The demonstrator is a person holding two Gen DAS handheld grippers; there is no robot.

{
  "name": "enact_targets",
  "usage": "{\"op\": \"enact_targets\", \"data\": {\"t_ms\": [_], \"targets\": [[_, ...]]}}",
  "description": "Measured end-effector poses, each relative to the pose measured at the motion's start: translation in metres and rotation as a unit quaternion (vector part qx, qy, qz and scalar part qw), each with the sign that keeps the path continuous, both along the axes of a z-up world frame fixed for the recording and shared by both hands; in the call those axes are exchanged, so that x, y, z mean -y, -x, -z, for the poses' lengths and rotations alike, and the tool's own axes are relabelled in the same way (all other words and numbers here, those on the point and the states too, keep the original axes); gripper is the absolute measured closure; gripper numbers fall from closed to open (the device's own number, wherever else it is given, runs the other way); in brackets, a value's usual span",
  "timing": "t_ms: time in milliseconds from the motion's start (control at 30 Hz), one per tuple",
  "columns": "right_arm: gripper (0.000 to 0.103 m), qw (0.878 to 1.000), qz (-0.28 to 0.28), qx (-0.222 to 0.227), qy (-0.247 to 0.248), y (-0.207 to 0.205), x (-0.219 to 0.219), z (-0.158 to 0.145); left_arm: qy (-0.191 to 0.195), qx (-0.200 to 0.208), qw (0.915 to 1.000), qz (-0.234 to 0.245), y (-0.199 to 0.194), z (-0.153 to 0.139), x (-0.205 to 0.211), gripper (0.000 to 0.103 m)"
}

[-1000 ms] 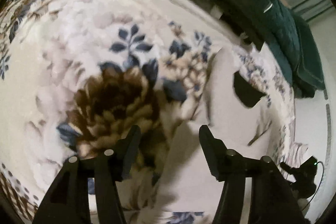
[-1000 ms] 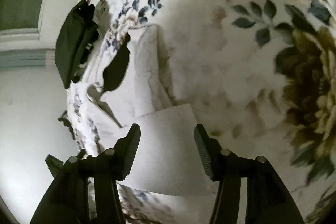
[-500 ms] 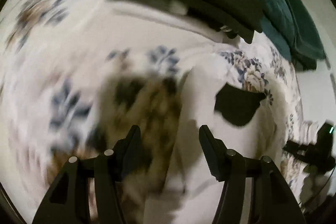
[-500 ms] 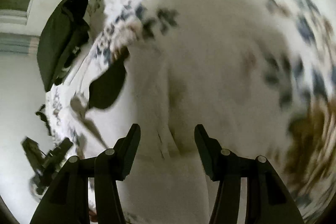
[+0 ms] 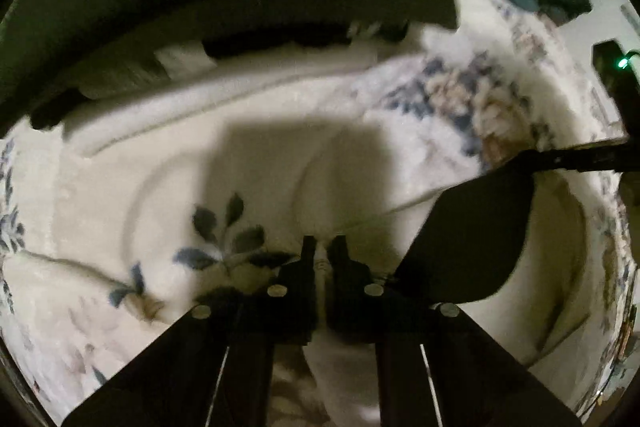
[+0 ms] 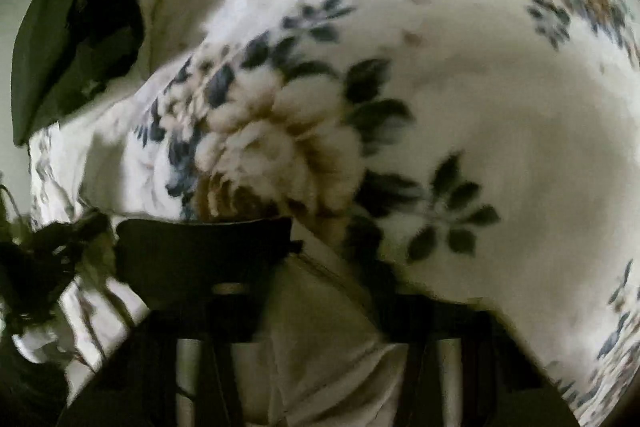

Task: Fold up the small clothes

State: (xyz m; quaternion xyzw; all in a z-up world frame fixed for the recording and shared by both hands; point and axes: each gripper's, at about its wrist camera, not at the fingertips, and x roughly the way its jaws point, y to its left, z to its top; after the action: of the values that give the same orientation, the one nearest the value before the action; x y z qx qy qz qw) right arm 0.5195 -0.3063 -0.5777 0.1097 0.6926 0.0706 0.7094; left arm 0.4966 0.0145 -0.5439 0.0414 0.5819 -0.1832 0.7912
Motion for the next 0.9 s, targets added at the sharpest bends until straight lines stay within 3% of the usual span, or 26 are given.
{"op": "enact_targets", "data": {"t_ms": [167,233,367,500,633,800,900], "targets": [[0.098,0.997,0.030,0.060,-0.029,0.023,0.005,-0.044,0.035,0.038,0.9982,-0.029,0.033,-0.046,-0.022,0.099],[0.098,0.995,0.040,0.088,-0.039,0.044,0.006,-0.073,0.028,0.053,0.9976,-0.035,0.048,-0.062,-0.022,0.099],[0.098,0.991,0.043,0.119,-0.037,0.093,-0.001,-0.119,0.044,0.069,0.9953,-0.052,0.109,-0.095,-0.036,0.099],[0.098,0.990,0.041,0.128,-0.038,0.158,-0.019,-0.146,0.061,0.059,0.9946,-0.060,0.174,-0.107,-0.032,0.099],[0.098,0.994,0.047,0.094,-0.029,0.242,-0.025,-0.138,0.054,0.022,0.9959,-0.069,0.243,-0.094,-0.029,0.099],[0.098,0.999,0.037,0.036,-0.016,0.313,-0.032,-0.097,0.055,-0.039,0.9943,-0.083,0.286,-0.061,-0.034,0.098],[0.098,0.999,0.038,-0.022,-0.024,0.346,-0.032,-0.067,0.051,-0.073,0.9914,-0.096,0.302,-0.051,-0.046,0.094]]}}
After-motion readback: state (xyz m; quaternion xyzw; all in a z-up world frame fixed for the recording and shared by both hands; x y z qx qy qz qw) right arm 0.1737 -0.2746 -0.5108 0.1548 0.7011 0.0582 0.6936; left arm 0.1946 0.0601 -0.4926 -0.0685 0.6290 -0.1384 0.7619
